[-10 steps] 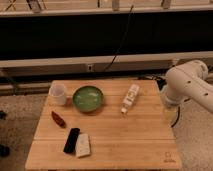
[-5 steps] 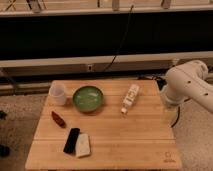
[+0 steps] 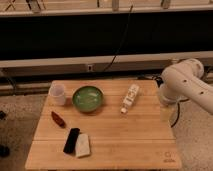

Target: Drag the ceramic bowl in a circle

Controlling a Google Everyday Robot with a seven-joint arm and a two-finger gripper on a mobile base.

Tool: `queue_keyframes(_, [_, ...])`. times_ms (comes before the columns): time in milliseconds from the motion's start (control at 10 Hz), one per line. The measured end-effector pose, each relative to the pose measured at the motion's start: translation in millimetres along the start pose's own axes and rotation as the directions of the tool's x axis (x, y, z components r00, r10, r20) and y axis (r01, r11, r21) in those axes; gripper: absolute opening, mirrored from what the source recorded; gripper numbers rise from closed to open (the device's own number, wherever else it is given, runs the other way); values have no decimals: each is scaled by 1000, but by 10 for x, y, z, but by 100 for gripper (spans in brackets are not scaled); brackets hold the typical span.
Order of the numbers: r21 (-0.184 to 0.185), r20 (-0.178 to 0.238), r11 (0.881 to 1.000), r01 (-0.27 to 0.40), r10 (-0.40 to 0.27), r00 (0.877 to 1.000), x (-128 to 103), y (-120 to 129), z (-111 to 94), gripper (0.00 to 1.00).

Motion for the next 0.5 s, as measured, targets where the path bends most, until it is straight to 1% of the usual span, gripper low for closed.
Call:
queue_keyframes(200, [19, -17, 998, 59, -58, 998, -243, -178, -17, 80])
queue_keyframes(300, [24, -25, 997, 79, -78, 997, -307, -228, -15, 80])
queue_keyframes(400, [25, -30, 996, 89, -89, 996, -308, -234, -23, 80])
queue_keyframes(500, [28, -39, 993, 115, -114, 993, -294, -277, -41, 80])
